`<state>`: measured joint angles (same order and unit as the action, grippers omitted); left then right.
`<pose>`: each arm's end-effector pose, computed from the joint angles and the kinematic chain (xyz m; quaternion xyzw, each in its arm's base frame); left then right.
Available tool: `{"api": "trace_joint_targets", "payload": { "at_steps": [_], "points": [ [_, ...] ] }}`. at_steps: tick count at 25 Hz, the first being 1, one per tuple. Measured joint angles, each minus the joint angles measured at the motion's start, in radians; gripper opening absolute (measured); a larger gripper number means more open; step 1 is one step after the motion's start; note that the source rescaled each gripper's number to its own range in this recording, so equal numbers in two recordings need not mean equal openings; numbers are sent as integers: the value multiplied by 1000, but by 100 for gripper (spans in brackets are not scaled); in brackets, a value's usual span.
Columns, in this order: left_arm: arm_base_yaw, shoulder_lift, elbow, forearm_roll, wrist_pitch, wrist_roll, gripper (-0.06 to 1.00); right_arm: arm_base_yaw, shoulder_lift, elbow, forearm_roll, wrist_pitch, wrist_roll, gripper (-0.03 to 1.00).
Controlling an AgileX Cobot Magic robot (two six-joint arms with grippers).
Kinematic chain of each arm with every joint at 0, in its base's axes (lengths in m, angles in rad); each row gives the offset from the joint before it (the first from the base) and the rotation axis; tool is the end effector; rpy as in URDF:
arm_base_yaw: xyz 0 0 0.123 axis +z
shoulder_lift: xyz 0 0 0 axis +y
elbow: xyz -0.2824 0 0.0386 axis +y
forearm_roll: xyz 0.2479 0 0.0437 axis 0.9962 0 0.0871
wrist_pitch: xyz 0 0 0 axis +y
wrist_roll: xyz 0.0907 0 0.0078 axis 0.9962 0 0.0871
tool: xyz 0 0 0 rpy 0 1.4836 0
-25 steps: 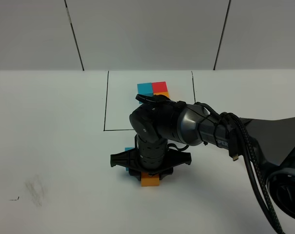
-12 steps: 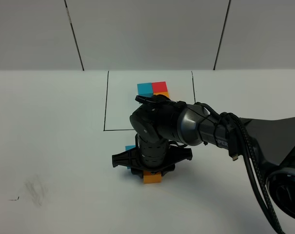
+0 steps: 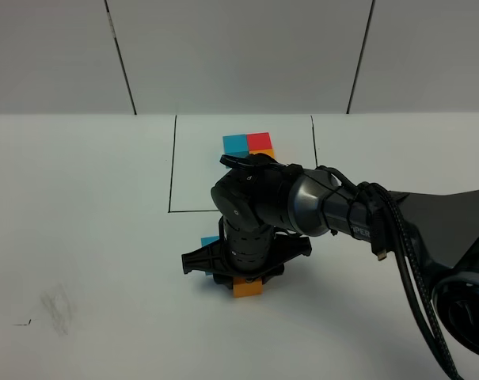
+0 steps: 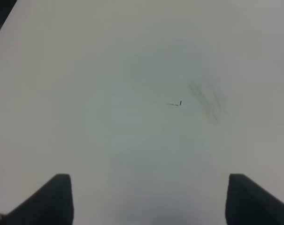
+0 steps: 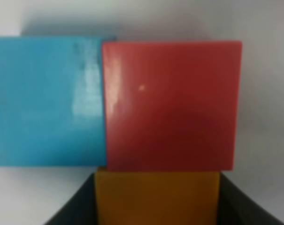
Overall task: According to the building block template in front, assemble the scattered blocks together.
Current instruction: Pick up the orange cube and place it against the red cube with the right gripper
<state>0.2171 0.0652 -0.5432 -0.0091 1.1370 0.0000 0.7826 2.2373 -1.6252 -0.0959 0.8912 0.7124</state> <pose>-0.0026 -0.0013 0.2834 -0.0948 0.8727 0.0474 0.4767 0.3217 0.3104 0.1247 -0.0621 0.9943 0.0235 0.0835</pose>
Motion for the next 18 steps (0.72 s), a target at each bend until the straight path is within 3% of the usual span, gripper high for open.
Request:
{"api": "trace_joint_targets", "payload": {
  "at_steps": [18],
  "points": [
    [0,0,0,0,0,0,61,-1,0,-5,41,107,-16,0]
  ]
}}
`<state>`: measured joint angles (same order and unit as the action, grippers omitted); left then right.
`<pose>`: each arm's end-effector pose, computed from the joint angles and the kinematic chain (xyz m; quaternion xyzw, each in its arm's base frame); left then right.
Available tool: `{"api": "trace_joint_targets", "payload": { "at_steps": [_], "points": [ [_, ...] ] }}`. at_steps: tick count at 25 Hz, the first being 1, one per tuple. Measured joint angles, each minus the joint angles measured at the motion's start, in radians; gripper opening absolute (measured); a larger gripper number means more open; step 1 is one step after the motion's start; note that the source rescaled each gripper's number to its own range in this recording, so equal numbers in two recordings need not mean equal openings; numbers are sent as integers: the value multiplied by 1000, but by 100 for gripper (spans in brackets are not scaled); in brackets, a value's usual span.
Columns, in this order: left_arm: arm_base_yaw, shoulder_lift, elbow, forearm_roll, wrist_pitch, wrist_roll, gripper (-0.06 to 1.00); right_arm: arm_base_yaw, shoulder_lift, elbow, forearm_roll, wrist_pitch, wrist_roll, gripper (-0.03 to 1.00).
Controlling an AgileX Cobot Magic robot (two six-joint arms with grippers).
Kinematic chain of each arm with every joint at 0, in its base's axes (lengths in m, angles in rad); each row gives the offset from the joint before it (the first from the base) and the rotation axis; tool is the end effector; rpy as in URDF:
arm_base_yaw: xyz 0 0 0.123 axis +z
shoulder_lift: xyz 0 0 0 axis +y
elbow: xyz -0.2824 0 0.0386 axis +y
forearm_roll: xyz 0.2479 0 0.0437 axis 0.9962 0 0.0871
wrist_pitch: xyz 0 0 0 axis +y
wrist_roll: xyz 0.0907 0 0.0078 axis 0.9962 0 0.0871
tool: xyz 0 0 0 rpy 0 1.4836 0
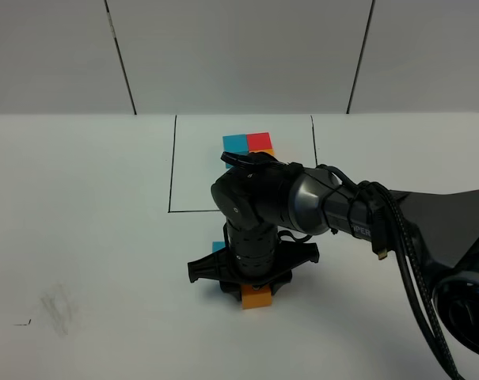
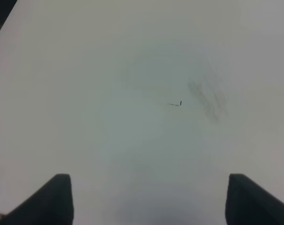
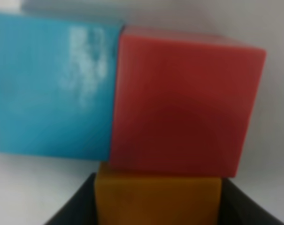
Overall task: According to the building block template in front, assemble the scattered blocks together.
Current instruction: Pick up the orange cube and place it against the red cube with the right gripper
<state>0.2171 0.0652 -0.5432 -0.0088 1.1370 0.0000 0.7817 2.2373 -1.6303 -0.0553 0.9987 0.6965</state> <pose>-0.0026 -0.0013 0.2834 -0.0948 0.8727 0.0475 0.4766 0.3140 0.3057 0.1248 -0.0569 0.9978 0.0001 0.0352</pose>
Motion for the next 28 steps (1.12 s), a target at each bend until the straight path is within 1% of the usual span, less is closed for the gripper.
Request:
{"api": "trace_joint_targets", "payload": {
  "at_steps": [6,11,13,14,16,19,21,22,24,28],
  "points": [
    [0,0,0,0,0,0,61,-1,0,0,85,-32,-75,0],
    [0,0,0,0,0,0,61,-11,0,0,107,-41,-85,0],
    [0,0,0,0,0,0,61,-14,0,0,111,-46,-87,3],
    [0,0,0,0,0,0,61,-19,3,0,107,-55,-94,9],
    [0,0,0,0,0,0,61,-23,9,0,88,-61,-97,24],
    [0,0,0,0,0,0,61,-26,10,0,37,-62,-101,50],
    [0,0,0,0,0,0,61,-27,10,0,11,-63,-103,61],
    [0,0,0,0,0,0,61,-27,10,0,-1,-63,-103,65],
    [0,0,0,0,0,0,61,-29,10,0,-14,-63,-103,69],
    [0,0,0,0,0,0,61,-30,10,0,-15,-66,-103,71]
  ]
}}
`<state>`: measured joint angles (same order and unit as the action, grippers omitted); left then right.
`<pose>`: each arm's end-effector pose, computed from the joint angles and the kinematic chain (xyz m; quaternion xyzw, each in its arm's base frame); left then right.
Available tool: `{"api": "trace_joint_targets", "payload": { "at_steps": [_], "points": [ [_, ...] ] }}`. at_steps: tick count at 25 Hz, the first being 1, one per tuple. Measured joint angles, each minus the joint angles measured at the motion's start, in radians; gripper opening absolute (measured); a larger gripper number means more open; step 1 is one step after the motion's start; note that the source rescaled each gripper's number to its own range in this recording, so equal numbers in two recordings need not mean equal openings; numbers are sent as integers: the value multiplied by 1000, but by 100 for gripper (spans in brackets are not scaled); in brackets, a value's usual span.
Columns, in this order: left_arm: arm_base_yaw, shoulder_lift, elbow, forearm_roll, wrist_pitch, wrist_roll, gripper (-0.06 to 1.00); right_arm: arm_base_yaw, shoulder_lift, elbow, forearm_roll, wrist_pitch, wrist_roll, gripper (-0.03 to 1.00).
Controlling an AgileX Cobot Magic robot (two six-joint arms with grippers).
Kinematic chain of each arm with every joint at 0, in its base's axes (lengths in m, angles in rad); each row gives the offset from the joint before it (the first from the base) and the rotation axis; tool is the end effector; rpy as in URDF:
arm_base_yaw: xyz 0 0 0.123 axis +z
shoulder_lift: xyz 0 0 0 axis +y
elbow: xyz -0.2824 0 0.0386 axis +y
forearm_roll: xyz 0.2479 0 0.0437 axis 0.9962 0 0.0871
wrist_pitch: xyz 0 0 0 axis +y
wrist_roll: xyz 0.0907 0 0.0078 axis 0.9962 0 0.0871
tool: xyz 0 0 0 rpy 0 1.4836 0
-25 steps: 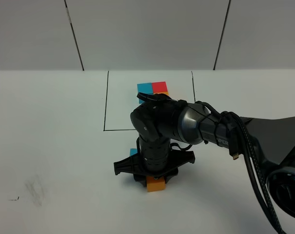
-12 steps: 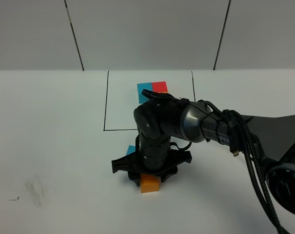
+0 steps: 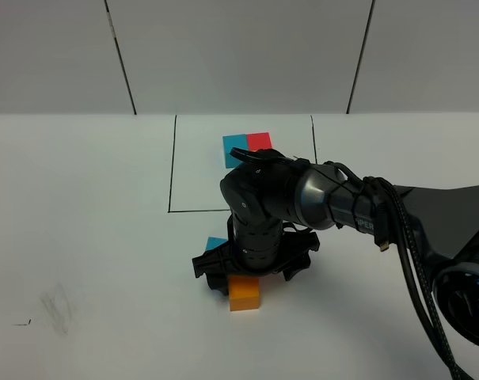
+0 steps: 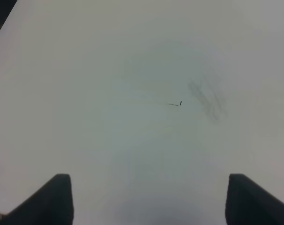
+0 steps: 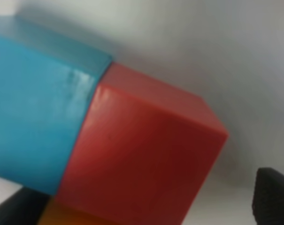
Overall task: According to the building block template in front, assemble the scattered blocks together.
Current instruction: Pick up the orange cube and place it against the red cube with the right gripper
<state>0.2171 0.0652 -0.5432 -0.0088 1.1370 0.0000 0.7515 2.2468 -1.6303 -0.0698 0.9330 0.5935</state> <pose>-0.0026 -0.0013 0.2834 -0.0948 0.8727 0.0475 0.4766 0.3280 0.2995 0.1211 -0.0979 0.9933 0.0110 0.0605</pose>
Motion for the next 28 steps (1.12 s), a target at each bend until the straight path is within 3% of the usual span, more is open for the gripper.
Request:
{"api": "trace_joint_targets", "payload": {
  "at_steps": [6,12,23,28],
  "points": [
    [0,0,0,0,0,0,61,0,0,0,-8,0,1,71],
    [0,0,0,0,0,0,61,-1,0,0,-78,-1,31,71],
    [0,0,0,0,0,0,61,-10,-9,0,-83,5,34,71],
    [0,0,0,0,0,0,61,-10,-77,0,-69,52,34,71]
  ]
}}
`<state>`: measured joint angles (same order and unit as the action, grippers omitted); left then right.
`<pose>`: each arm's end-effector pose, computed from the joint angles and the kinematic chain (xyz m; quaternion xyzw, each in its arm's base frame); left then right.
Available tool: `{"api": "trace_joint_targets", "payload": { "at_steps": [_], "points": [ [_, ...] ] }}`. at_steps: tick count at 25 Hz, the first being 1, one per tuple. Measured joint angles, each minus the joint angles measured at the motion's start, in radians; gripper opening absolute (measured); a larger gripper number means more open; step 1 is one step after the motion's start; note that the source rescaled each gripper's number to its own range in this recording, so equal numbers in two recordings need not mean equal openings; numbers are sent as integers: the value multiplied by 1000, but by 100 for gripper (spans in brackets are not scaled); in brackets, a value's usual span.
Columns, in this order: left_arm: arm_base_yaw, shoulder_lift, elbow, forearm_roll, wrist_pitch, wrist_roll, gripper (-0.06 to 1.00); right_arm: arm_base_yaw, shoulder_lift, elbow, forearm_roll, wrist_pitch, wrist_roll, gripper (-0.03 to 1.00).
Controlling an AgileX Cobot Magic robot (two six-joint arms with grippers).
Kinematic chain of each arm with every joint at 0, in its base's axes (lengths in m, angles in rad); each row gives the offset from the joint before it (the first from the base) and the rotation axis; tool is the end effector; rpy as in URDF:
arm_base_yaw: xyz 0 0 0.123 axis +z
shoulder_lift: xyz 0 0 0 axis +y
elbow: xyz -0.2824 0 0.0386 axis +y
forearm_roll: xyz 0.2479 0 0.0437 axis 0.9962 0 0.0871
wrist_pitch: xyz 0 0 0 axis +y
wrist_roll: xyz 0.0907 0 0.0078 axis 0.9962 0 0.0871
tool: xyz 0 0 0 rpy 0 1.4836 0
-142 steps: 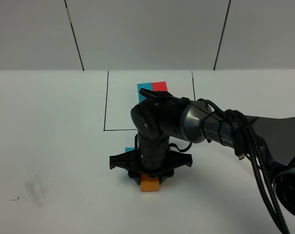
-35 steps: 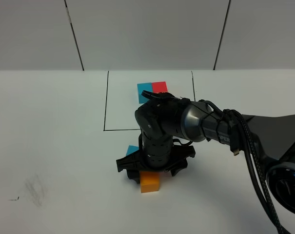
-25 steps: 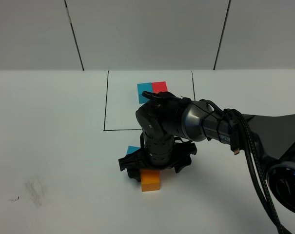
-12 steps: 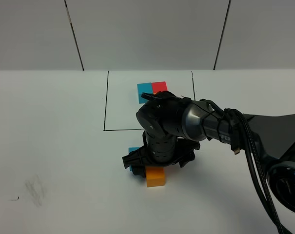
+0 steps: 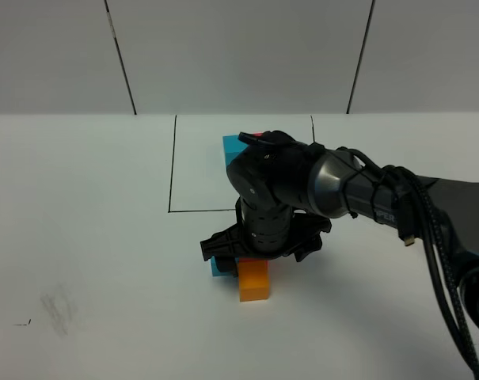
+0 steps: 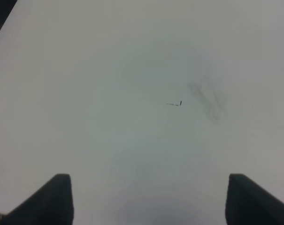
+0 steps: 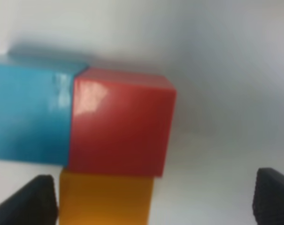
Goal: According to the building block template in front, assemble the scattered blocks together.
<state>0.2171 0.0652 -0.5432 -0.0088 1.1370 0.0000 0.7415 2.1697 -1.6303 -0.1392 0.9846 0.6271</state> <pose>-0.0026 -0.0013 0.2834 -0.0948 0.8727 0.0475 0.4766 0.3306 0.2885 0.1551 -0.0914 0.9917 -0.0046 0.0899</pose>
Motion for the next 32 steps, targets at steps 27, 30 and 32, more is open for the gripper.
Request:
{"api": "trace_joint_targets", "payload": {
  "at_steps": [27,30,32],
  "points": [
    [0,0,0,0,0,0,61,0,-372,0,-195,228,-172,49],
    [0,0,0,0,0,0,61,0,-432,0,-297,229,-183,38],
    [0,0,0,0,0,0,61,0,-478,4,-357,229,-184,33]
  ]
}}
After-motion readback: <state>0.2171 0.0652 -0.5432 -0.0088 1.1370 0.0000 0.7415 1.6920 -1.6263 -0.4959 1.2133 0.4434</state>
